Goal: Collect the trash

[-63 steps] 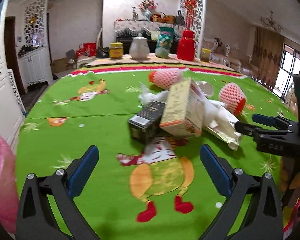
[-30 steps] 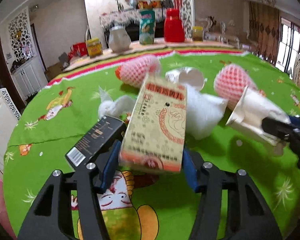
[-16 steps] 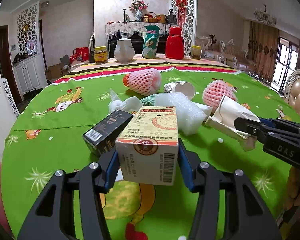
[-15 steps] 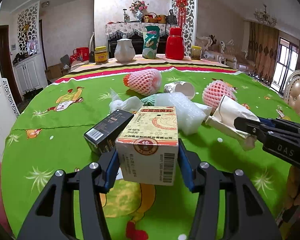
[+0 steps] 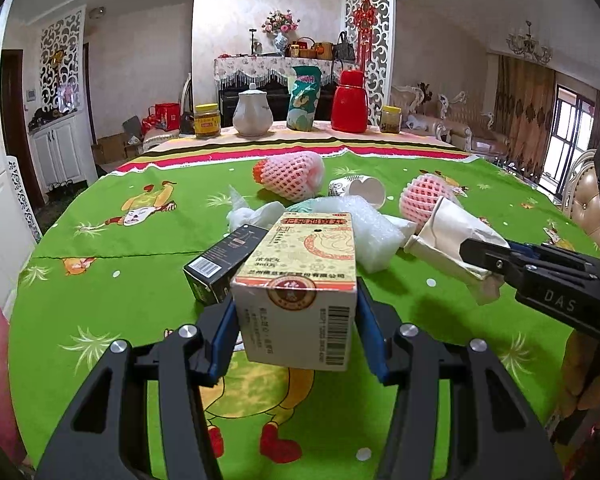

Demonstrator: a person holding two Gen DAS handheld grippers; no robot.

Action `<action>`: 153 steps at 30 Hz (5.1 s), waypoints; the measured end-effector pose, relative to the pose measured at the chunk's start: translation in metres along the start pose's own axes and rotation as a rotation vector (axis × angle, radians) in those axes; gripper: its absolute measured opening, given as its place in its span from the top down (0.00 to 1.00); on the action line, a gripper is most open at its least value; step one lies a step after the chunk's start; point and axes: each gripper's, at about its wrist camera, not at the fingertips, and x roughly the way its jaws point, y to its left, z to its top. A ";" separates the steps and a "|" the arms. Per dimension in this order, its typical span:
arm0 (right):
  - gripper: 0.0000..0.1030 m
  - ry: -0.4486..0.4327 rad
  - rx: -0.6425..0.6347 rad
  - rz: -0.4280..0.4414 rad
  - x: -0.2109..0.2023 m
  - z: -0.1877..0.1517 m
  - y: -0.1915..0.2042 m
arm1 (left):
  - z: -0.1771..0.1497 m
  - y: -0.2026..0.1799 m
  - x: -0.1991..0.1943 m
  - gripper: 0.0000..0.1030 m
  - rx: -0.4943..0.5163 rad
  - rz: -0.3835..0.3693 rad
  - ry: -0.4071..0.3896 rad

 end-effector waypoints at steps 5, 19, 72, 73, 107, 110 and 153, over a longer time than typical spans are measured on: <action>0.70 -0.009 -0.014 0.018 0.000 -0.002 0.004 | -0.001 0.002 -0.007 0.50 0.000 0.005 -0.017; 0.69 -0.054 -0.074 0.056 -0.007 0.000 0.027 | -0.006 0.014 -0.035 0.50 -0.012 0.039 -0.061; 0.70 -0.079 -0.481 0.559 0.043 0.042 0.425 | -0.103 0.327 -0.222 0.50 -0.409 0.584 -0.199; 0.69 -0.066 -0.484 0.573 0.049 0.041 0.434 | -0.107 0.331 -0.221 0.50 -0.418 0.588 -0.189; 0.22 0.051 -0.277 0.178 0.053 0.014 0.199 | -0.065 0.206 -0.114 0.05 -0.205 0.298 -0.029; 0.22 0.058 -0.221 0.110 0.051 0.014 0.155 | -0.047 0.170 -0.083 0.05 -0.148 0.209 0.003; 0.65 0.145 -0.007 -0.048 0.125 0.042 0.021 | 0.022 0.076 0.100 0.64 -0.095 -0.039 0.199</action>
